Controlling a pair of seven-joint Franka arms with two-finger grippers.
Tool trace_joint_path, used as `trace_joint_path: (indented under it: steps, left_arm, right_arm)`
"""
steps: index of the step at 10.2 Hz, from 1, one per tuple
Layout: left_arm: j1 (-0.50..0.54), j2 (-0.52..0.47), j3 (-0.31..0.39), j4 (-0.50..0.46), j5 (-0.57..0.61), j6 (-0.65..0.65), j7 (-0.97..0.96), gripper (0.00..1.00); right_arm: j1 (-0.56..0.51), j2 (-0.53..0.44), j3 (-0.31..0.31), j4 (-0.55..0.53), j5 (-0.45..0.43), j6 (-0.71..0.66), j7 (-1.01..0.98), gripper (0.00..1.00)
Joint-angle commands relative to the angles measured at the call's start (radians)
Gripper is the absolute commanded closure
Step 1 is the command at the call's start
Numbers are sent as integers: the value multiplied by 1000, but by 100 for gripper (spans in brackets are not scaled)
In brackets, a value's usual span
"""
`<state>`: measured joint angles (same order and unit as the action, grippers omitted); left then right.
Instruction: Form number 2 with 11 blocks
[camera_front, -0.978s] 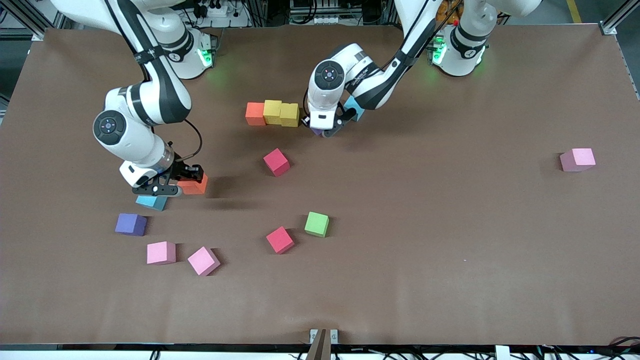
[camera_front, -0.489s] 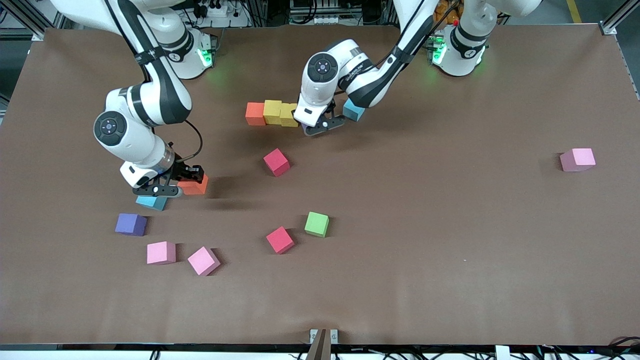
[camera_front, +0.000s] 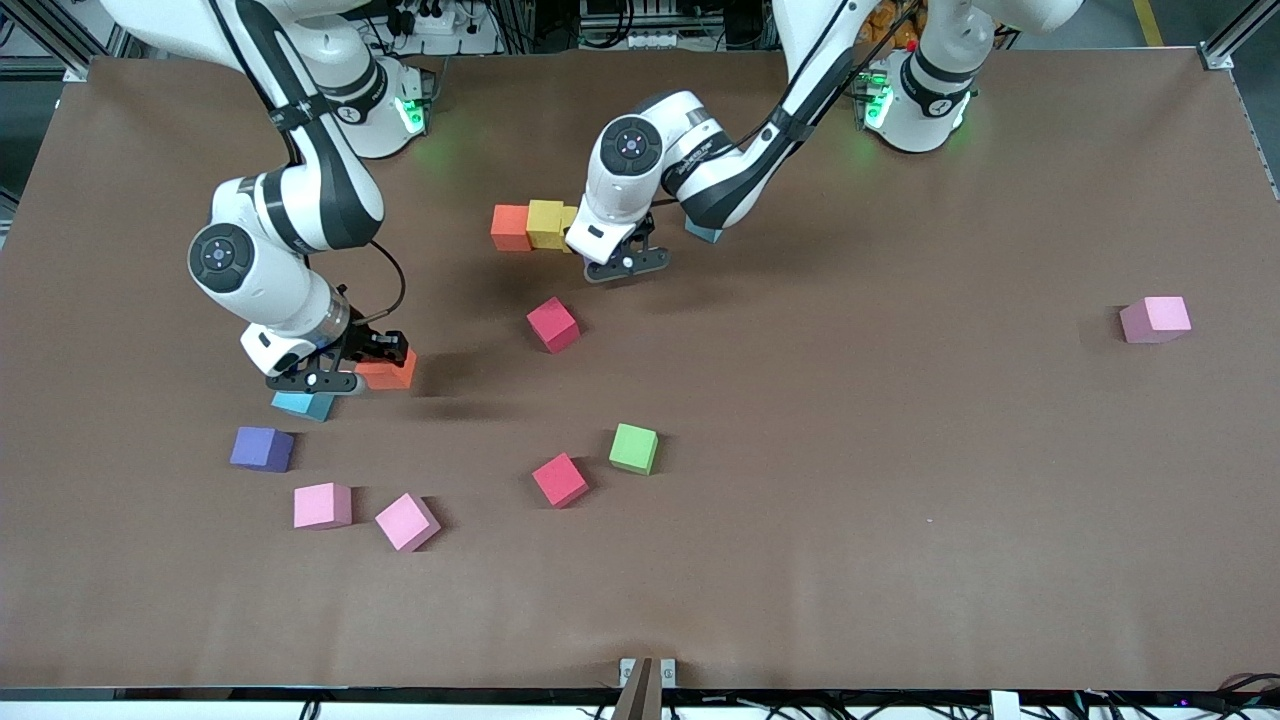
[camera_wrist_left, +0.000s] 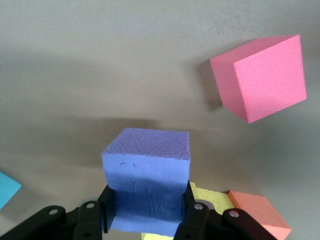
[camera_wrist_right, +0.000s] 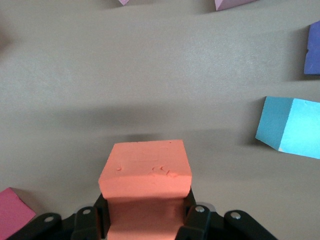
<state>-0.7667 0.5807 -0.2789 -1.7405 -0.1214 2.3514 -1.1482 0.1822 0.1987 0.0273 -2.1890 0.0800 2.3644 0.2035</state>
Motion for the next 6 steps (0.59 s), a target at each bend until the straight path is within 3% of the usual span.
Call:
trace_joint_path:
  steps: [1,3,6]
  left_arm:
    - [-43,68,7,102,48,-64,18,100]
    - [-84,126,6,192,112,-167,1,100]
    - [-94,130,13,193,123,-169,8,100]
  right_arm:
    - [10,15,-6,22,18,-13,10,100]
    - [10,15,-6,22,18,-13,10,100]
    - [10,16,-6,23,18,-11,10,100]
